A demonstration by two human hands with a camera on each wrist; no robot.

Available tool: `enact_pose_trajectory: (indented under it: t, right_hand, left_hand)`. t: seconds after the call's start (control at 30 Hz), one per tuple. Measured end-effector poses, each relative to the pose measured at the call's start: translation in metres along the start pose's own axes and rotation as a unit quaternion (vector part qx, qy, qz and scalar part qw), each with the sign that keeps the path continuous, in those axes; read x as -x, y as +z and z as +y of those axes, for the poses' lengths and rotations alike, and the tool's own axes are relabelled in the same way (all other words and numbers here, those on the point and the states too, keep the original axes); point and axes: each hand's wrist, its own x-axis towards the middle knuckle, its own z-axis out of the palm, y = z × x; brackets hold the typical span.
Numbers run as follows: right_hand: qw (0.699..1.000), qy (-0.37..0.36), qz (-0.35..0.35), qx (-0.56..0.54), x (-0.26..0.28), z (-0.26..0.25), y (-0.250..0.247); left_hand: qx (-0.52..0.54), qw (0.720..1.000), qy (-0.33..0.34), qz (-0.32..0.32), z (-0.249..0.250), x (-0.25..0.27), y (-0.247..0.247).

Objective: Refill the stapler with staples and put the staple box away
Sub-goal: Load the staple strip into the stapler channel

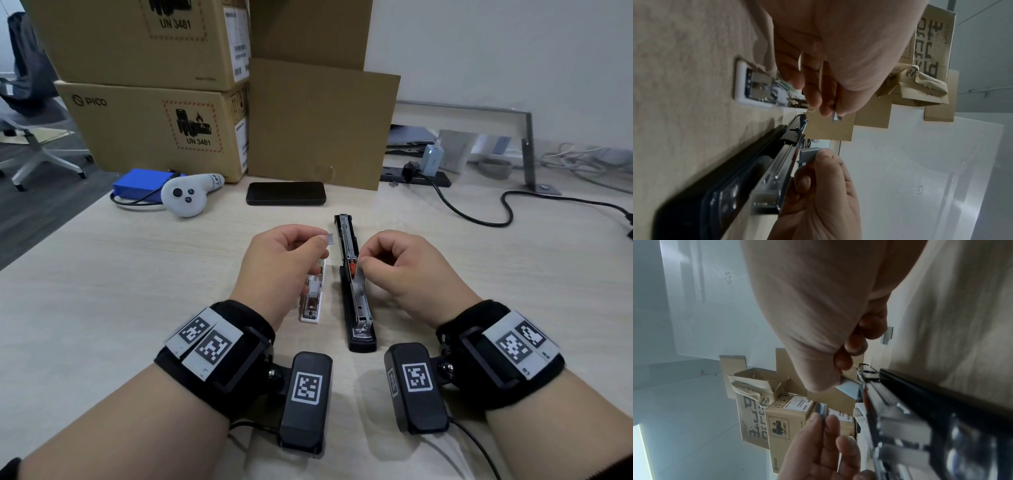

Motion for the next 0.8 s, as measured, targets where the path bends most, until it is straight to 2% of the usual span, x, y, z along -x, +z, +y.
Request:
enact_pose_trajectory:
  t: [0.37,0.6,0.8]
  right_hand:
    - [0.999,0.024,-0.044,0.007,0.004,-0.002,0.000]
    - [1.000,0.026,0.009,-0.006,0.003,-0.004,-0.003]
    - [0.999,0.024,0.032,-0.014,0.004,-0.006,-0.004]
  left_hand:
    - [-0.012,1.000,-0.001,0.001,0.000,-0.001,0.000]
    - [-0.073,0.997,0.027,0.022,0.003,-0.005,-0.011]
    - [-0.115,0.993,0.021,-0.002,0.006,-0.005,-0.014]
